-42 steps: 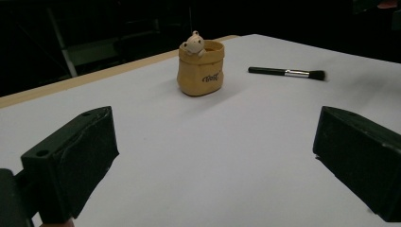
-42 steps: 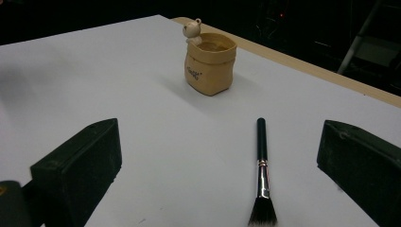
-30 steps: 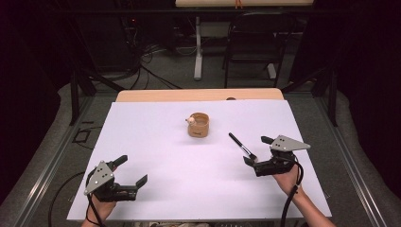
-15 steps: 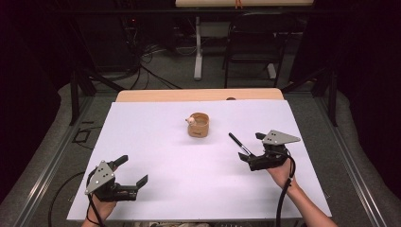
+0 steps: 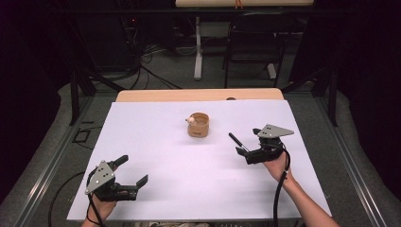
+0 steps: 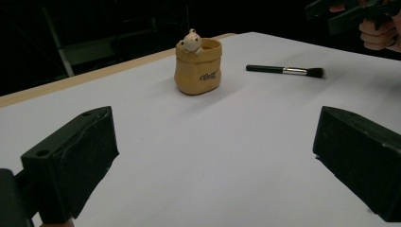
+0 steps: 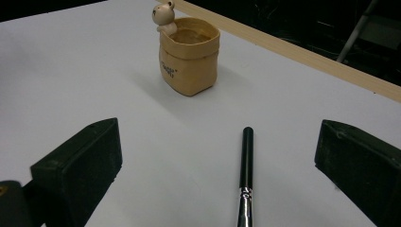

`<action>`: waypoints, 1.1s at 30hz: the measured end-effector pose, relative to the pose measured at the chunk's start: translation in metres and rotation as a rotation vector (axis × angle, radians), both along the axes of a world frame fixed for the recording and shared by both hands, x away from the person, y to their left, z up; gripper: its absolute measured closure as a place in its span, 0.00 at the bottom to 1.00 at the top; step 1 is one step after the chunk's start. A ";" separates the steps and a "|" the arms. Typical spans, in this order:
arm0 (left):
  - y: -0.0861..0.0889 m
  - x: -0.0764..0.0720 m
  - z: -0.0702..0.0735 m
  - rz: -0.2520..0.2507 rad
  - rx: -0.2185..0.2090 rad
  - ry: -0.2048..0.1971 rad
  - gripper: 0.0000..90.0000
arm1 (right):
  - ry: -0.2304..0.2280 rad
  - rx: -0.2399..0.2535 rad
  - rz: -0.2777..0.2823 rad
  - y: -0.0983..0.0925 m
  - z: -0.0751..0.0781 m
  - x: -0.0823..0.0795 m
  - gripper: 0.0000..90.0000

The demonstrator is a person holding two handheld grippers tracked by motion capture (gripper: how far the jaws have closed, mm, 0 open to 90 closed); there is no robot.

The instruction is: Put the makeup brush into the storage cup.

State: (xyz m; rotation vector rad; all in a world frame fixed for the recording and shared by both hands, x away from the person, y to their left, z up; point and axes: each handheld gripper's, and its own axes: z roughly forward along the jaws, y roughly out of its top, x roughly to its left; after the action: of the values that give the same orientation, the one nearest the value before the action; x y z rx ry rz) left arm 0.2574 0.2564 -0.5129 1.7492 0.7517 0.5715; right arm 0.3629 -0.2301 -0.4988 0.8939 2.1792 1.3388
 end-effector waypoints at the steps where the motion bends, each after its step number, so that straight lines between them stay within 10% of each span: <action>1: 0.000 0.000 0.000 -0.001 0.000 0.000 0.01 | 0.001 0.002 0.000 0.000 0.000 0.001 0.01; 22: 0.000 0.000 0.000 -0.001 0.002 0.001 0.00 | 0.012 -0.024 -0.017 0.004 0.005 0.029 0.01; 33: -0.001 0.001 0.000 -0.007 0.003 0.002 0.00 | 0.101 -0.076 -0.014 0.007 0.013 0.042 0.00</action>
State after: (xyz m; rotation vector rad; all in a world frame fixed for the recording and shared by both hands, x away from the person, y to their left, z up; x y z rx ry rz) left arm 0.2583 0.2556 -0.5132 1.7551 0.7462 0.5665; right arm 0.4053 -0.2234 -0.4861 0.9643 2.2791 1.2201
